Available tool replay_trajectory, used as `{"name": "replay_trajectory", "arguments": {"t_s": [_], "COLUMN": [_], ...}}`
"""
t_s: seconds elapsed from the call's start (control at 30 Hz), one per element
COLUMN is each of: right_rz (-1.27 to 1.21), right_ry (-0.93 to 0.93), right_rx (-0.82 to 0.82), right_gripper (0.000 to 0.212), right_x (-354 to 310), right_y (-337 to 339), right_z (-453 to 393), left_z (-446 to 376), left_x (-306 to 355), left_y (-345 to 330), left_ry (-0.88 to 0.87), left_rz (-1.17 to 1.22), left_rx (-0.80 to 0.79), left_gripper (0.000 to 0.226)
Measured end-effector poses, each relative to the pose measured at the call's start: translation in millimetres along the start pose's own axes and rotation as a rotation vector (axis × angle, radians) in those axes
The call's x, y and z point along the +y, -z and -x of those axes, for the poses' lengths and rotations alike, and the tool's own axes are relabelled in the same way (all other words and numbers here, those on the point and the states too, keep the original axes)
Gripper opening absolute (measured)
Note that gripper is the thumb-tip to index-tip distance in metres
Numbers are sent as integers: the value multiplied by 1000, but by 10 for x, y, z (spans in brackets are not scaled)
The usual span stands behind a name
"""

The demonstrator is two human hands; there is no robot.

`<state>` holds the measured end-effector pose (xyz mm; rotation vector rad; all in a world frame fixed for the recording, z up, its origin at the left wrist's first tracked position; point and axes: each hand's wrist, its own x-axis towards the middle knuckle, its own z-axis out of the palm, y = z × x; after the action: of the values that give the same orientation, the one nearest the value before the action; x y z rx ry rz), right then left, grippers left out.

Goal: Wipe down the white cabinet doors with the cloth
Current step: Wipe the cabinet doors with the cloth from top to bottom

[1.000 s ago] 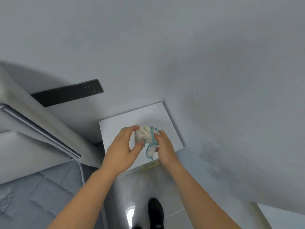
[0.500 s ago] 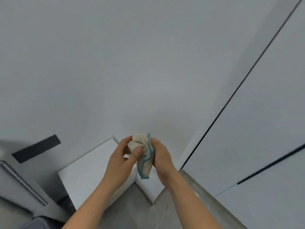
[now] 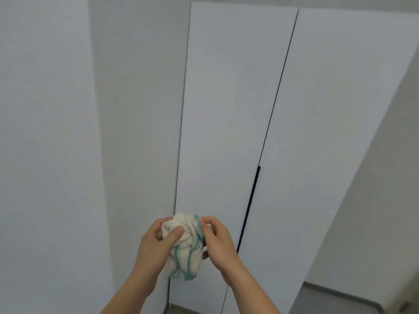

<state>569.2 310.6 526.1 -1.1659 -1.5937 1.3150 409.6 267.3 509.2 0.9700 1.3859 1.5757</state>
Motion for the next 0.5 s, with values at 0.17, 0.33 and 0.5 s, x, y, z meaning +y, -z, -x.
{"name": "replay_trajectory", "arguments": {"t_s": [0.17, 0.33, 0.5], "right_rz": [17, 131, 168], "right_ry": [-8, 81, 172], "right_rx": [85, 72, 136], "right_gripper": [21, 19, 14], "right_x": [118, 165, -19], "right_y": [941, 1682, 2163], "right_z": [-156, -472, -916], "left_z": [-179, -372, -689], "left_x": [-157, -91, 153], "left_y": [-1022, -1909, -2385], "left_ry": [165, 295, 271], "left_rz": [253, 572, 669], "left_rx": [-69, -177, -127], "left_gripper": [30, 36, 42]}}
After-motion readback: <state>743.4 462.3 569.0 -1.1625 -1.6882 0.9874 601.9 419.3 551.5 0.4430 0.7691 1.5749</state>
